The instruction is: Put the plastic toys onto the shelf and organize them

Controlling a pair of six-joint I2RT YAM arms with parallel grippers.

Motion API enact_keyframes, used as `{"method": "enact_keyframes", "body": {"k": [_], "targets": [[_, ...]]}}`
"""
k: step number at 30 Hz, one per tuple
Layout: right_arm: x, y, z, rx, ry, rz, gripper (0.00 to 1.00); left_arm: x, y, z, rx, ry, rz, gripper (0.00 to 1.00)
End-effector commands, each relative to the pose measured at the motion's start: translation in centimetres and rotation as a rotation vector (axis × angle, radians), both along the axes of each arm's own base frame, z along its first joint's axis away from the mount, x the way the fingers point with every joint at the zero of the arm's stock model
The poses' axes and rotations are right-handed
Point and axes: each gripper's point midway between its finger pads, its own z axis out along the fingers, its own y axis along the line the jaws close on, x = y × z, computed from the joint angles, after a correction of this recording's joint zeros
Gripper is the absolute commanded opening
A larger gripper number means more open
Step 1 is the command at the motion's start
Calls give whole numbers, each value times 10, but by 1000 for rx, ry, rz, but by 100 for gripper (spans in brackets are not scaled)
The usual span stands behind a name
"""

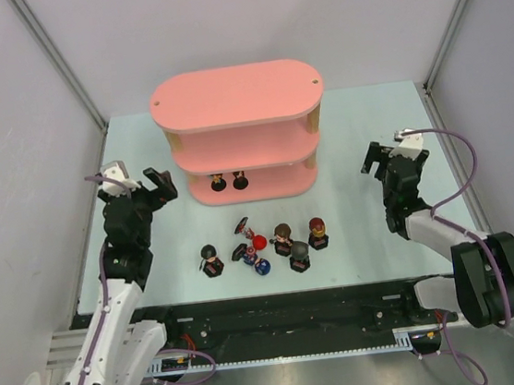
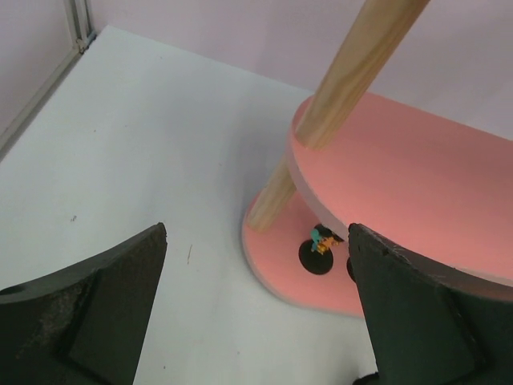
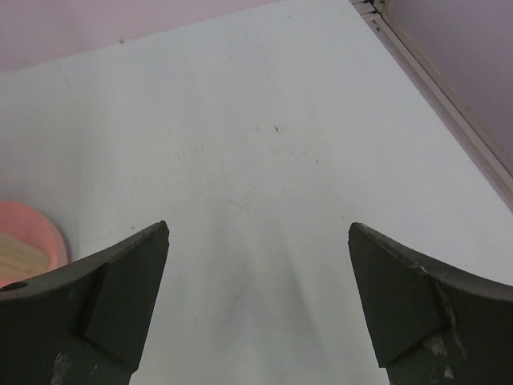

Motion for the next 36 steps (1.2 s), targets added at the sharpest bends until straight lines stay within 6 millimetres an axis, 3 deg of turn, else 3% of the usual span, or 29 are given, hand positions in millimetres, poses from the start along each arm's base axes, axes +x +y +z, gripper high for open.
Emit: {"method": "enact_keyframes", "body": {"k": [1, 7, 13, 19, 22, 26, 28, 29, 30, 31, 33, 36], "targets": [[1, 14, 33, 162, -62, -35, 100, -21, -16, -5, -49, 42, -85, 100], [-16, 65, 24, 193, 85, 114, 100, -34, -12, -5, -121, 55, -46, 100], [-35, 83, 20, 367, 151, 204, 100, -40, -10, -17, -185, 112, -14, 100], [-47, 75, 20, 391, 187, 216, 100, -45, -45, -21, -210, 110, -215, 100], [-58, 77, 18, 360, 210, 215, 100, -50, -47, -31, -206, 130, -212, 100], [-63, 81, 18, 341, 216, 216, 100, -53, -53, -30, -176, 135, -209, 100], [-61, 85, 20, 353, 208, 224, 100, -51, -54, -21, -155, 144, -186, 100], [-61, 86, 21, 357, 206, 231, 100, -57, -66, -25, -136, 184, -217, 100], [-60, 88, 21, 361, 206, 238, 100, -58, -70, -15, -126, 177, -222, 100], [-60, 91, 22, 366, 202, 253, 100, -61, -65, -18, -98, 198, -181, 100], [-59, 94, 21, 368, 205, 263, 100, -72, -79, -15, -76, 196, -216, 100], [-58, 97, 15, 361, 222, 279, 100, -89, -82, -27, -76, 190, -228, 100]]}}
